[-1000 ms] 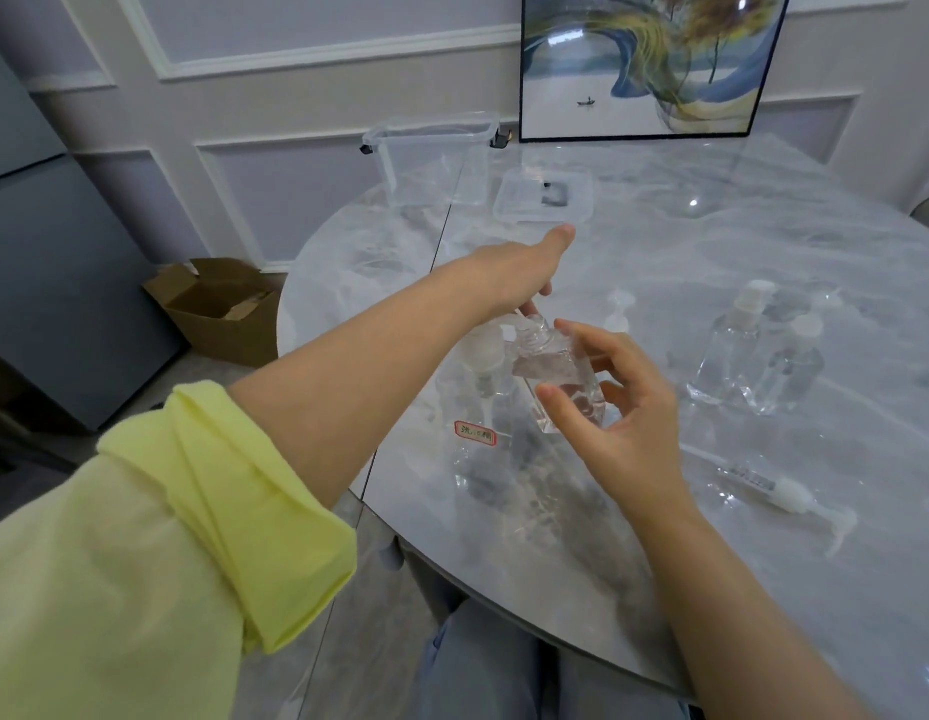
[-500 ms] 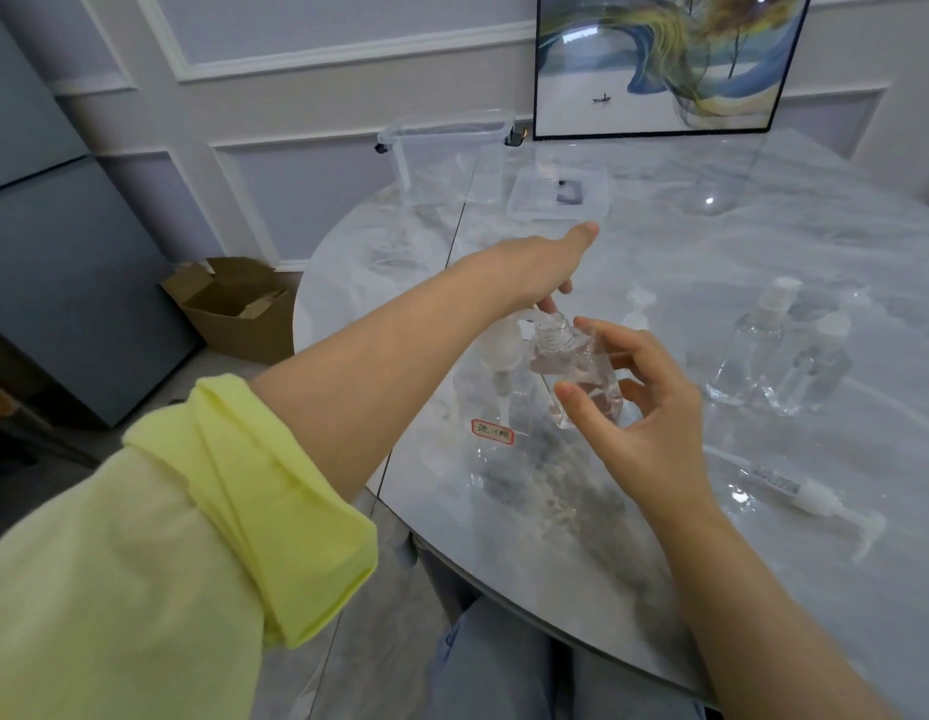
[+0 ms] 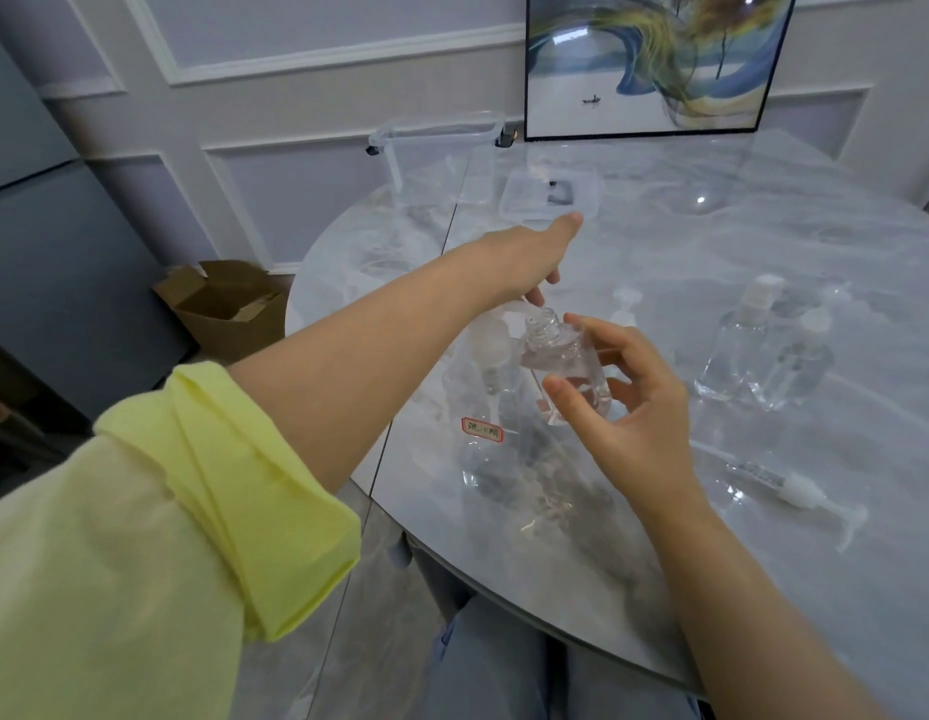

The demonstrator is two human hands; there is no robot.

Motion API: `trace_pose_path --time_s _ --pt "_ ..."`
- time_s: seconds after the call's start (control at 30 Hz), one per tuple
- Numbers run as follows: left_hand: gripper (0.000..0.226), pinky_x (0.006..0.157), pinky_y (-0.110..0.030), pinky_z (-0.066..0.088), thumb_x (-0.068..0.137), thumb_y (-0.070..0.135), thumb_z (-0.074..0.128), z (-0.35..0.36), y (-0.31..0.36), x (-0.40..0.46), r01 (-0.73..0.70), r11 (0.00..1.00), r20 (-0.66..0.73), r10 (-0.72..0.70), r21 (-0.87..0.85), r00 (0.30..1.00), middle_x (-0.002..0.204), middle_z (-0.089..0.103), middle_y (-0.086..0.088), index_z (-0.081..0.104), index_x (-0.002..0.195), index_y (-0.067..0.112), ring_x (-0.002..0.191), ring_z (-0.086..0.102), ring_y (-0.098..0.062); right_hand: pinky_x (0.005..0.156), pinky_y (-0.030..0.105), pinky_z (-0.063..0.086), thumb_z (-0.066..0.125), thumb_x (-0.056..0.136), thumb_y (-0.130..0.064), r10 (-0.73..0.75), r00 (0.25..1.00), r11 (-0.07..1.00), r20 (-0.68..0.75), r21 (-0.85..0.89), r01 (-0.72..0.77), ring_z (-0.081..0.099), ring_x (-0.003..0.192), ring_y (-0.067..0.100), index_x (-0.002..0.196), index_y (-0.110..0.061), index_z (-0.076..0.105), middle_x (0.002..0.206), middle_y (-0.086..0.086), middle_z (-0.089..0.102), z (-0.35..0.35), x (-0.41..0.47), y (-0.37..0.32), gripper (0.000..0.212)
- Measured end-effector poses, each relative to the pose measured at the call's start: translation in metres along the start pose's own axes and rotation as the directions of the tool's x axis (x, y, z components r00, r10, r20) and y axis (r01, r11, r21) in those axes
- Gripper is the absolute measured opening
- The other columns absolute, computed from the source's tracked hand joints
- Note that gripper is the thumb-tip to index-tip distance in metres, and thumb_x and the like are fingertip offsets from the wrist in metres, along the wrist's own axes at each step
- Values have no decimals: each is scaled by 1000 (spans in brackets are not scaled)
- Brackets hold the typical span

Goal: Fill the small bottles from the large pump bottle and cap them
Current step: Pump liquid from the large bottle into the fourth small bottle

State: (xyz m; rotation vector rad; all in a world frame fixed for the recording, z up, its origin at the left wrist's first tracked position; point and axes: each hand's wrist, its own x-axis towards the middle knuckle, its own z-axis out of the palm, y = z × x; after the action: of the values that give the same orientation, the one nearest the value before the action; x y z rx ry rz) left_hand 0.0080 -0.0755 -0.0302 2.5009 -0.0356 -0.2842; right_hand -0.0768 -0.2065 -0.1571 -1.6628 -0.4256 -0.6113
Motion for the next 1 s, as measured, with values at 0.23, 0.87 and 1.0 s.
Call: trace_pose_path --time_s 0.23,0.87,1.0 --pt "71 101 -43 46 101 68 18 -1 -2 4 5 999 4 -4 -39 1000 105 74 -4 69 114 20 110 63 -22 83 51 59 78 82 -33 19 1000 1000 -5 3 -19 66 107 20 124 -28 66 116 -5 68 0 0 1 44" --pt "67 99 -40 42 103 65 20 6 -7 7 11 998 37 -9 -56 999 106 74 -4 68 117 20 108 65 -23 84 42 59 81 82 -23 4 1000 1000 30 29 -5 66 105 19 123 -23 68 107 -5 67 -1 0 0 43" --pt "67 105 -42 42 103 64 20 6 -6 7 7 999 29 -5 -47 1000 107 73 -4 68 118 20 107 64 -22 86 35 58 81 82 -24 7 1000 1000 25 29 -7 66 106 20 123 -23 67 109 -2 68 -1 0 0 43"
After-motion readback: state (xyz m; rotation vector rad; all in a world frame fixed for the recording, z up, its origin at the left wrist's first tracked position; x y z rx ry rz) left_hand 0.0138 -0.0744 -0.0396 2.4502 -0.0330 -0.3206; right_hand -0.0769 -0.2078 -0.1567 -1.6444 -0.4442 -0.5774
